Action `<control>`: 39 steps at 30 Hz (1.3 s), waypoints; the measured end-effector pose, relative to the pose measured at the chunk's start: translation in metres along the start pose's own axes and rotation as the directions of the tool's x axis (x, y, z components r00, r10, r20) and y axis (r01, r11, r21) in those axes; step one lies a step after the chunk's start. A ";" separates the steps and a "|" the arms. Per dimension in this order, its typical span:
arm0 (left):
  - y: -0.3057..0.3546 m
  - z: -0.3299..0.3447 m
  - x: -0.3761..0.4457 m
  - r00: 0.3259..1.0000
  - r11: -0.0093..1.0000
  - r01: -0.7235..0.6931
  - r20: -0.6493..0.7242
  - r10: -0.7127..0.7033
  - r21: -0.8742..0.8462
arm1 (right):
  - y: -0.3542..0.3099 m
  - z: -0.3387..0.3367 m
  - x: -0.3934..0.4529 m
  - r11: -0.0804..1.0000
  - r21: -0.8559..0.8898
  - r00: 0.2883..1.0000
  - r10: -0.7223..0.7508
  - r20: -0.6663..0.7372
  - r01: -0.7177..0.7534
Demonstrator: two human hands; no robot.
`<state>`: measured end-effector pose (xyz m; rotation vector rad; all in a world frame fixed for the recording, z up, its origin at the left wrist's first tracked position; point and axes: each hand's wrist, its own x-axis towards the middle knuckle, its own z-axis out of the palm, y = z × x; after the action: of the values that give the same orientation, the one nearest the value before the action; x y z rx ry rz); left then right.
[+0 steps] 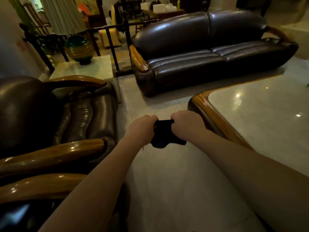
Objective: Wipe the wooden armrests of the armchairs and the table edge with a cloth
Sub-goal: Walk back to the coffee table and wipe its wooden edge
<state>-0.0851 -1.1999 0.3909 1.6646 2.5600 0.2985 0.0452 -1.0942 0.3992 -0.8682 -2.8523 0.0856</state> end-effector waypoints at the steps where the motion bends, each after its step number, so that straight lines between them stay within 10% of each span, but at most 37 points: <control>1: -0.003 0.002 0.014 1.000 1.000 -0.011 0.016 0.011 -0.007 | 0.006 0.003 0.011 1.000 0.005 1.000 0.008 -0.002 -0.008; 25: 0.068 0.067 0.490 0.872 0.908 -0.409 0.254 0.418 -0.090 | 0.302 0.060 0.308 0.884 -0.021 0.885 0.466 -0.007 -0.466; 39: 0.090 0.162 0.729 0.583 0.666 -0.701 0.334 0.741 -0.254 | 0.421 0.120 0.437 0.663 -0.078 0.646 0.744 0.169 -0.744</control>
<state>-0.2755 -0.4805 0.2826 2.3526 1.4263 0.0753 -0.1019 -0.5024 0.2970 -2.0860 -2.4109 0.2710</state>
